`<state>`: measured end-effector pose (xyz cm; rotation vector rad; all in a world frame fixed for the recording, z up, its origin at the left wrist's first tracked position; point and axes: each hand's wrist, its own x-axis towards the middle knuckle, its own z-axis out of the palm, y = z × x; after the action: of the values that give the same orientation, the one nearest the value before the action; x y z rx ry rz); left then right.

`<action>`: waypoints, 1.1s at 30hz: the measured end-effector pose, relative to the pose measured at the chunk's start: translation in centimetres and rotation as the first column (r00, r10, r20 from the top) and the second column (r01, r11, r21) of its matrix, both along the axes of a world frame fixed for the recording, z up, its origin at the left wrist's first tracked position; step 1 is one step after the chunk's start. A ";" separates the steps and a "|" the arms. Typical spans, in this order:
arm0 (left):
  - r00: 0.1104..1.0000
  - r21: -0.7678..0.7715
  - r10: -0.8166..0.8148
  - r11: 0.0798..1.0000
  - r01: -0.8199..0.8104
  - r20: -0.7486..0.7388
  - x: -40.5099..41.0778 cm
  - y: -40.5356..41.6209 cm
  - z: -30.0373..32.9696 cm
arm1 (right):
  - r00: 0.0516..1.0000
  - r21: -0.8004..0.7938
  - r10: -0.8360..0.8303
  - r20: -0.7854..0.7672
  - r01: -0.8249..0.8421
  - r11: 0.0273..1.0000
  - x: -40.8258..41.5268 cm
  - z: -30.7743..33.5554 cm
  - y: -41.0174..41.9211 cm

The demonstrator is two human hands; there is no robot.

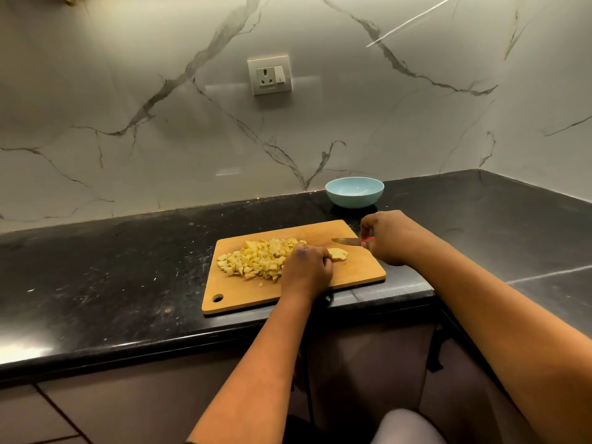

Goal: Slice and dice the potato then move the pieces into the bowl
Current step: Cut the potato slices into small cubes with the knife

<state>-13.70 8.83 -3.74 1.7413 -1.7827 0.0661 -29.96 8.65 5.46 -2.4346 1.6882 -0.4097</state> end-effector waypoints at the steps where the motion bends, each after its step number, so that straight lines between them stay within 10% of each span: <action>1: 0.999 -0.004 0.026 1.000 -0.025 0.029 0.0 0.0 0.0 | 1.000 0.003 0.002 0.001 -0.002 1.000 0.0 0.0 0.0; 33: 0.990 0.184 -0.037 0.983 0.012 0.135 1.5 0.4 0.1 | 0.969 0.086 0.038 -0.244 -0.017 0.996 0.1 1.9 1.9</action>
<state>-12.18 9.27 -3.59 1.8823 -1.9625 0.0128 -29.87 10.50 7.35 -2.5307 1.7207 -0.0327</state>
